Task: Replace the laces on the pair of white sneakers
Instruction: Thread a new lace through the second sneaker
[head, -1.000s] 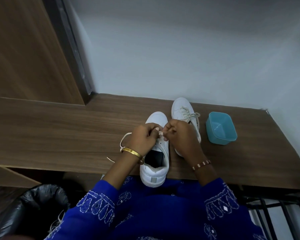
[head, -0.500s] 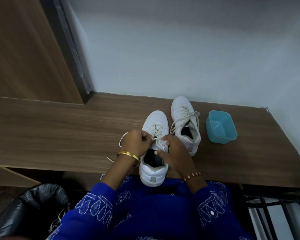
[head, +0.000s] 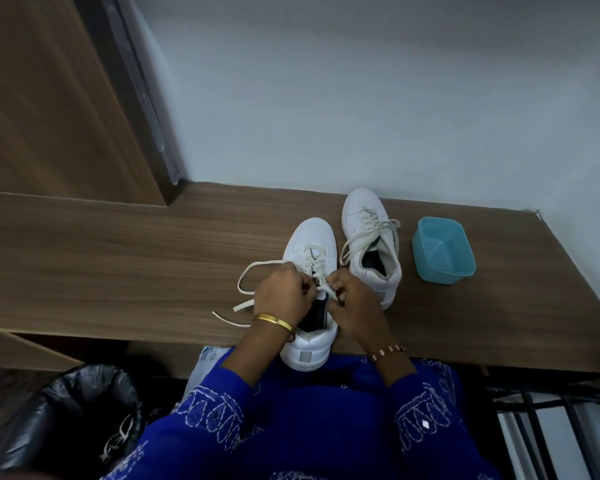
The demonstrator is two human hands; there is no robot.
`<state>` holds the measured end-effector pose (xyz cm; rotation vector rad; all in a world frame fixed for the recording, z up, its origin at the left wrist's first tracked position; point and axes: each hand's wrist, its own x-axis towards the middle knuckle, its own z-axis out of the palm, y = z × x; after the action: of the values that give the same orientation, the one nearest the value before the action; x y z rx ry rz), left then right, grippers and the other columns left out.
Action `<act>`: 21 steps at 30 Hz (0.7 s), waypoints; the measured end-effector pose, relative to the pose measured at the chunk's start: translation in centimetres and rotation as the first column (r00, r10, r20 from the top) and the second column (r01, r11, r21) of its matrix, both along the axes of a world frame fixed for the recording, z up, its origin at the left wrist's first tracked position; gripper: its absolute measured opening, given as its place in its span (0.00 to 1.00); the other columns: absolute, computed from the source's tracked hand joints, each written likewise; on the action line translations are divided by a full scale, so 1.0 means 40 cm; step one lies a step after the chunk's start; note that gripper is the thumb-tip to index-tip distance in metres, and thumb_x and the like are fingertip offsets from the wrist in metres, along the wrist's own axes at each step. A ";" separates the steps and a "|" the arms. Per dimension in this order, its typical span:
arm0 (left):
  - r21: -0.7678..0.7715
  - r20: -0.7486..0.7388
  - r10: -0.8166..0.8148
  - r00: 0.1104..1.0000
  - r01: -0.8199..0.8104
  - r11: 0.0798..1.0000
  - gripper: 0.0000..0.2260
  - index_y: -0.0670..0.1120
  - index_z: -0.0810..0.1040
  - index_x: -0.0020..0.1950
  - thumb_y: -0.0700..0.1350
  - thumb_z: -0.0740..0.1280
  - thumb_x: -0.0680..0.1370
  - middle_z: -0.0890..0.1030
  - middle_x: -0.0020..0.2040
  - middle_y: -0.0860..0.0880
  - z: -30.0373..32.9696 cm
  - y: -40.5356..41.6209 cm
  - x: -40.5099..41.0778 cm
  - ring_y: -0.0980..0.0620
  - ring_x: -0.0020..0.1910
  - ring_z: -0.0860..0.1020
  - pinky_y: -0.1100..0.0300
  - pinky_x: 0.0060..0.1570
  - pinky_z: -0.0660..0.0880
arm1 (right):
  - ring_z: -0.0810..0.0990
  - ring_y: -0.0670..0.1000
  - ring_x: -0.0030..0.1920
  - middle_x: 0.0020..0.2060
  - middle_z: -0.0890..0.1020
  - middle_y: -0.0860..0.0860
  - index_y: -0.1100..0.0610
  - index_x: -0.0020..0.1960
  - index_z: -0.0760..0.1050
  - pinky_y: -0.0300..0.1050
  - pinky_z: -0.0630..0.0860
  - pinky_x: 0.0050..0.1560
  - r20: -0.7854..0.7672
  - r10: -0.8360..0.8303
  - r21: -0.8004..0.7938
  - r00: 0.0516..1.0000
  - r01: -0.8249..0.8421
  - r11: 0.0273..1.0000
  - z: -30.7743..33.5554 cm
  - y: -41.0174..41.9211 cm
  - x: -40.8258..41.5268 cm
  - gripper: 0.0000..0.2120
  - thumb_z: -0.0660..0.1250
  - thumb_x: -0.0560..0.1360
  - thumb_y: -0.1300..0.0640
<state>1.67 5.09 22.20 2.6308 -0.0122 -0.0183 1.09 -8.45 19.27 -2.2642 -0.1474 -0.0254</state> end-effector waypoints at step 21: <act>-0.283 -0.059 0.175 0.983 -0.184 0.941 0.05 0.48 0.82 0.47 0.42 0.67 0.74 0.69 0.49 0.52 -0.047 -0.045 0.018 0.51 0.53 0.73 0.56 0.54 0.66 | 0.79 0.48 0.45 0.43 0.80 0.50 0.59 0.55 0.75 0.45 0.76 0.49 -0.212 -0.034 0.199 0.977 0.077 0.977 0.007 -0.019 0.000 0.10 0.61 0.76 0.66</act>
<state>2.37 3.29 20.31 2.3294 0.2210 0.0028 1.08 -9.23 19.53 -2.0481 0.0290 0.1593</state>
